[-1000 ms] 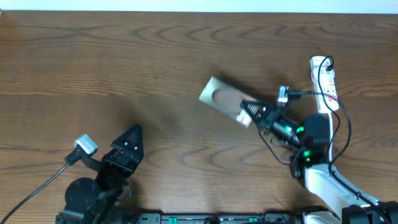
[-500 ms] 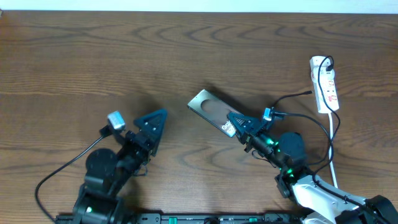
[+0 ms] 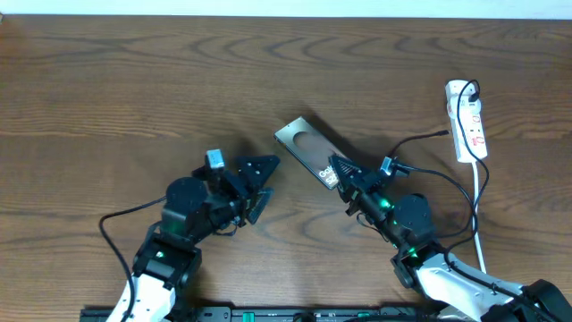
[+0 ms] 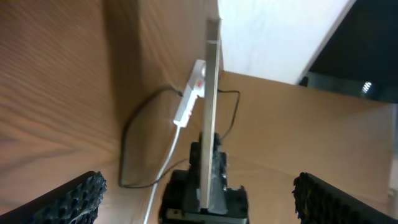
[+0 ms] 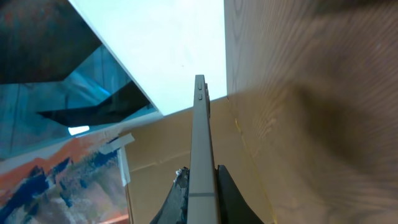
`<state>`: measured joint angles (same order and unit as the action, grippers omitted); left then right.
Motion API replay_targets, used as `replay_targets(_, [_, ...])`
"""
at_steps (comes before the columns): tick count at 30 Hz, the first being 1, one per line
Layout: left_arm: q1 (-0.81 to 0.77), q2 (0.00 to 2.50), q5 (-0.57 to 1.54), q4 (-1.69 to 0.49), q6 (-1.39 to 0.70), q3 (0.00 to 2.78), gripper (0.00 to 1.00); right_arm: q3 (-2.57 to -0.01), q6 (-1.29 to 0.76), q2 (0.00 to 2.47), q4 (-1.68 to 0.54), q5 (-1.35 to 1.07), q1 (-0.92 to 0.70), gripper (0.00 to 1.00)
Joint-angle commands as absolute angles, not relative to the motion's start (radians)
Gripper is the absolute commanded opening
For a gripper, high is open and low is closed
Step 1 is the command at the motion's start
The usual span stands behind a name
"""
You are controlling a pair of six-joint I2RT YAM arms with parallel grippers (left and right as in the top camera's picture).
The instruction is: Plug charger to phone and switch on socket
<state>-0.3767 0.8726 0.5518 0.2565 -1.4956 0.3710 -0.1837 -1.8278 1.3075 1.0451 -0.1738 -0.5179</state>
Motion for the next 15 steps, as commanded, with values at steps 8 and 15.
replay_targets(8, [-0.396,0.962,0.556,0.298,-1.592,0.377,0.98,-0.202,-1.986,1.290,1.062,-0.137,-0.622,0.01])
replay_targets(15, [-0.401,0.962,0.553,0.338,-1.628,0.377,0.98,-0.202,-1.985,1.290,1.055,-0.136,-0.669,0.01])
